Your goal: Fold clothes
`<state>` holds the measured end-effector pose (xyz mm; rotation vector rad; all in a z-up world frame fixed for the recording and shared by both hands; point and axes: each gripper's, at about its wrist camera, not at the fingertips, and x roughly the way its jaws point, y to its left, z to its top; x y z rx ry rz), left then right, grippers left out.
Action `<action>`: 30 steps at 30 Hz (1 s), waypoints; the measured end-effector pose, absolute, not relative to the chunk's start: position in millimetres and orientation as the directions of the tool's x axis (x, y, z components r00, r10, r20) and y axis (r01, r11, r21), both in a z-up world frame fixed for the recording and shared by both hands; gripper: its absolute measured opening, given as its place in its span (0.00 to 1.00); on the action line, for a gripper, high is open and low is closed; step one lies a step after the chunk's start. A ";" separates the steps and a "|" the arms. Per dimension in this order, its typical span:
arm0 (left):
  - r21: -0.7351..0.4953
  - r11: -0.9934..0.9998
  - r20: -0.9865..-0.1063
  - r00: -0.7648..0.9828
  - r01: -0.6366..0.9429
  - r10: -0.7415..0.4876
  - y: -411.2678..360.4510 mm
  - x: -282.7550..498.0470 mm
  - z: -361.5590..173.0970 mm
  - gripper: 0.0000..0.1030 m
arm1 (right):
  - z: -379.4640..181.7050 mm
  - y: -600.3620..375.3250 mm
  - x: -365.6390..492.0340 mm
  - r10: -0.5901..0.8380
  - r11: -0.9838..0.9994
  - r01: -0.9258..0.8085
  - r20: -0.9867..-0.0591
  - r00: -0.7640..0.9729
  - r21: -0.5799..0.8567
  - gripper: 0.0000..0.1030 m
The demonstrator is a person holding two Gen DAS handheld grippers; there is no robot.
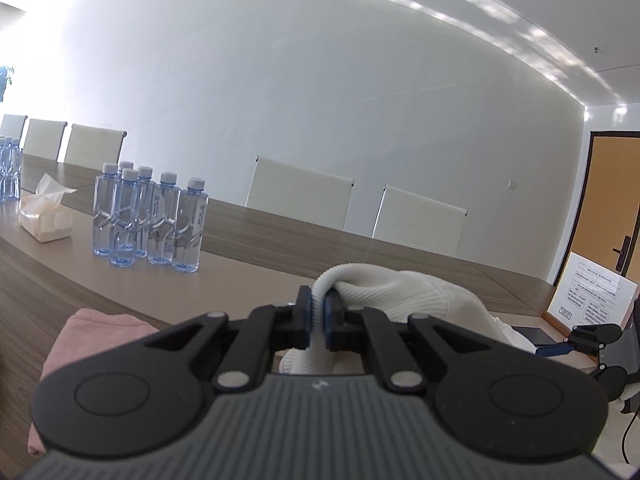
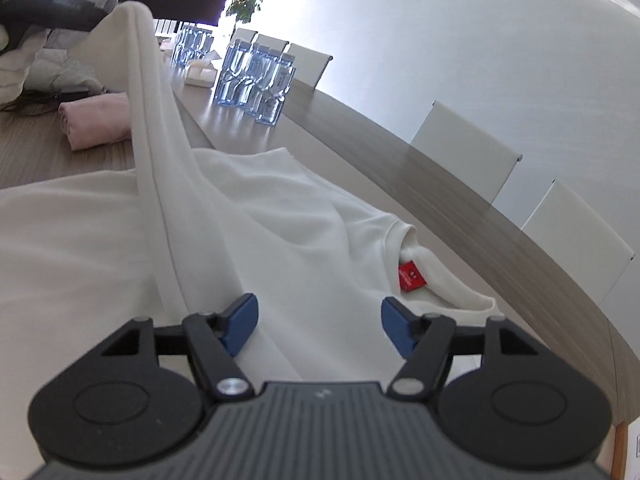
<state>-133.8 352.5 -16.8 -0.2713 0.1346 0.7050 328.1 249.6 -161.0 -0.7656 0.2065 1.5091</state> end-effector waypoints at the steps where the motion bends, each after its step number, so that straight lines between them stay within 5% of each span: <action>1: -0.193 0.731 -0.206 0.756 -0.654 0.622 351.7 -133.0 -15.7 0.04 | -162.6 247.0 329.1 0.812 -0.125 -0.941 -0.577 0.085 -0.314 0.71; 24: -0.118 0.731 -0.131 0.740 -0.672 0.659 328.7 -132.0 18.7 0.04 | -134.1 202.5 305.9 0.854 -0.169 -0.982 -0.510 -0.103 -0.084 0.74; 30: -0.127 0.734 -0.099 0.745 -0.667 0.660 322.8 -128.0 34.3 0.04 | -141.4 199.2 293.6 0.871 -0.082 -0.983 -0.490 0.011 -0.167 0.72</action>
